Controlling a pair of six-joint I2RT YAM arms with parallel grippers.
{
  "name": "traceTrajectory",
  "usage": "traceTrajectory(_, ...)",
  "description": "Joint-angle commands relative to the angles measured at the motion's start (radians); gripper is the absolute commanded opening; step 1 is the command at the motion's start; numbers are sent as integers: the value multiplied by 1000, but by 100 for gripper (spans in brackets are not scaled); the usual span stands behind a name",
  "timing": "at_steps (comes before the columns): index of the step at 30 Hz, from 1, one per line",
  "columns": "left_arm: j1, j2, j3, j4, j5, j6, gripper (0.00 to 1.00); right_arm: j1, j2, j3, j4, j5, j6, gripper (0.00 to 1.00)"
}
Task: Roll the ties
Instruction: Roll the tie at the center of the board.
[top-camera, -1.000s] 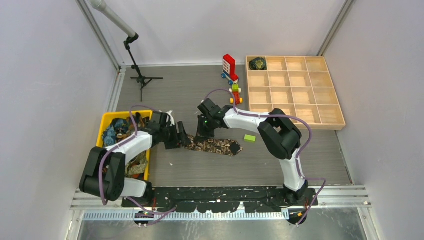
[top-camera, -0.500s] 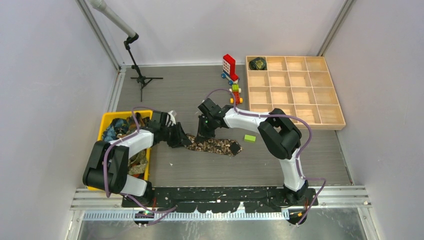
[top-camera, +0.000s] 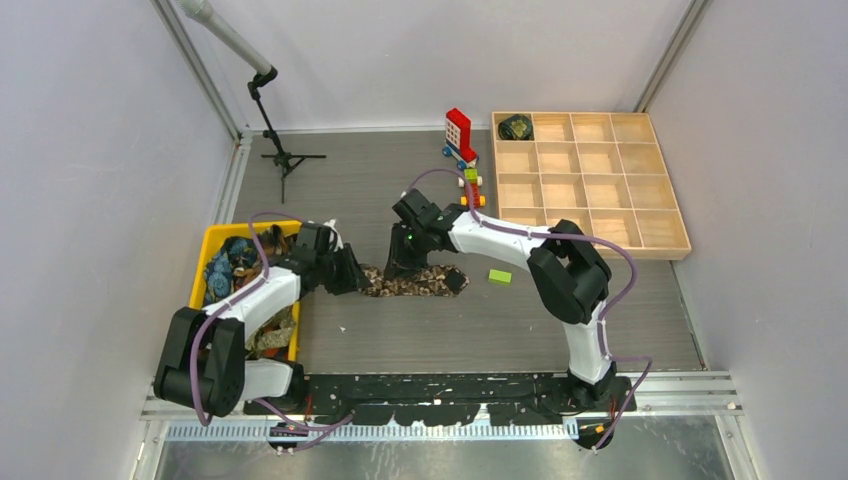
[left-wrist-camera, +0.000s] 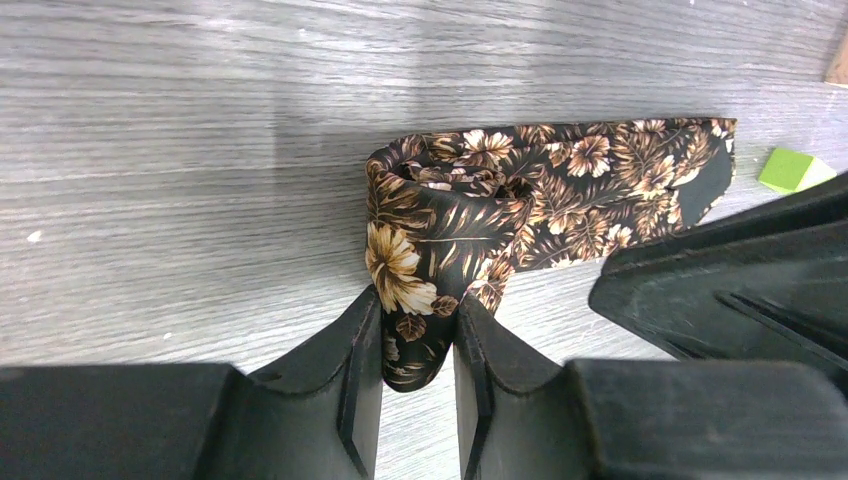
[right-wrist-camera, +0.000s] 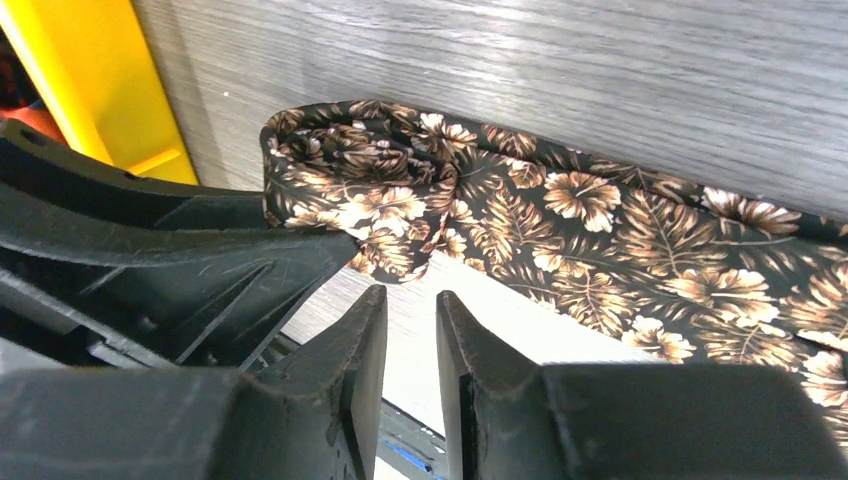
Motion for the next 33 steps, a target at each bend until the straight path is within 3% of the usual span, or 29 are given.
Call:
traceTrajectory(1,-8,-33,25,-78,-112,18,21,18,-48,-9,52,-2,27,29)
traceTrajectory(18,-36,-18,112,-177,-209,22,20,26,151,62,176,-48,75,21)
traceTrajectory(26,-103,9,181,-257,-353,54,20,2,65,3,181,-29,51,21)
traceTrajectory(33,-129,21,200,-271,-384,63,19,-47,-17,-51,166,-5,7,21)
